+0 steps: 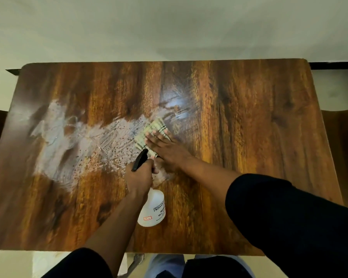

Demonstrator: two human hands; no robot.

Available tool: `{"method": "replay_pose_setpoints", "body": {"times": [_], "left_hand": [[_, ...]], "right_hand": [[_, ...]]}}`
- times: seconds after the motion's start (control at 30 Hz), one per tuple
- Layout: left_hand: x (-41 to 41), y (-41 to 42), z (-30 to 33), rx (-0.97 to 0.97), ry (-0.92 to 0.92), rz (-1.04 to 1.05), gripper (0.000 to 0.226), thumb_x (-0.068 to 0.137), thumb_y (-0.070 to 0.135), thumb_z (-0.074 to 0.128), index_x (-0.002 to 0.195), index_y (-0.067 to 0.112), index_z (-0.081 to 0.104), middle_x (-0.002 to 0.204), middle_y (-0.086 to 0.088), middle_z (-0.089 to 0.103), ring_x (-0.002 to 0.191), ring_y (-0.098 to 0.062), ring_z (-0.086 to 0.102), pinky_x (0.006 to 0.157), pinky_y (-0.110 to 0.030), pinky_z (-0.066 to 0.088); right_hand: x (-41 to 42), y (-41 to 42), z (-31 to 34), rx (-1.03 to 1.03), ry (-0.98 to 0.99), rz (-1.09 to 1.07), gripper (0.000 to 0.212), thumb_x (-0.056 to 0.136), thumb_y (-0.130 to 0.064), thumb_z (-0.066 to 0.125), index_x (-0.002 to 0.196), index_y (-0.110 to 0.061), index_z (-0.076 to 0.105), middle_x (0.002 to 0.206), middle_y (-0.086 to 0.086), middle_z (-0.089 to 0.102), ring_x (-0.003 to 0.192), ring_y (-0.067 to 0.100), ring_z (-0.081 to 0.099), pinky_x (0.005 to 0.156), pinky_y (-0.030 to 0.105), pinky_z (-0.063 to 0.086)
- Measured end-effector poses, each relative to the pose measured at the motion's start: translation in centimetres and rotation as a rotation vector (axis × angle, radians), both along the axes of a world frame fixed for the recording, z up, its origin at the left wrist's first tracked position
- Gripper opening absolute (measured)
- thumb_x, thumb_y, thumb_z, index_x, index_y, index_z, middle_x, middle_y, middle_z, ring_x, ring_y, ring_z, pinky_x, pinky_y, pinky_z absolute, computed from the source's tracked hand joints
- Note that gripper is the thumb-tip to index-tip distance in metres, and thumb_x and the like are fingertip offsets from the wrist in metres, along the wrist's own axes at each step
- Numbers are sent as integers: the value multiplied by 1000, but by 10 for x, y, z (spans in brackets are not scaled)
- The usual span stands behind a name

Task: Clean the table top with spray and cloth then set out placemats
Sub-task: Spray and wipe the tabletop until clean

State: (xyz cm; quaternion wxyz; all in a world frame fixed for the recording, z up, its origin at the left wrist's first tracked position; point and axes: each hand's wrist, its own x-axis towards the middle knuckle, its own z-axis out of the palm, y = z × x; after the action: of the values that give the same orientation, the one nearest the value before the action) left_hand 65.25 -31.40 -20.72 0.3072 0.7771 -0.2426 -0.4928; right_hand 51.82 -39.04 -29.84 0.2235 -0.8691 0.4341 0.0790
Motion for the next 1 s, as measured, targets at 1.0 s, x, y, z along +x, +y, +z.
{"method": "replay_pose_setpoints", "body": {"times": [1.0], "left_hand": [[94, -22, -15, -1, 61, -12, 18, 96, 11, 69, 80, 17, 76, 64, -7, 73, 63, -27, 64, 61, -43, 53]], "right_hand": [[98, -42, 7, 41, -39, -323, 73, 110, -49, 31, 166, -23, -9, 172, -4, -19, 157, 19, -23, 127, 50, -14]]}}
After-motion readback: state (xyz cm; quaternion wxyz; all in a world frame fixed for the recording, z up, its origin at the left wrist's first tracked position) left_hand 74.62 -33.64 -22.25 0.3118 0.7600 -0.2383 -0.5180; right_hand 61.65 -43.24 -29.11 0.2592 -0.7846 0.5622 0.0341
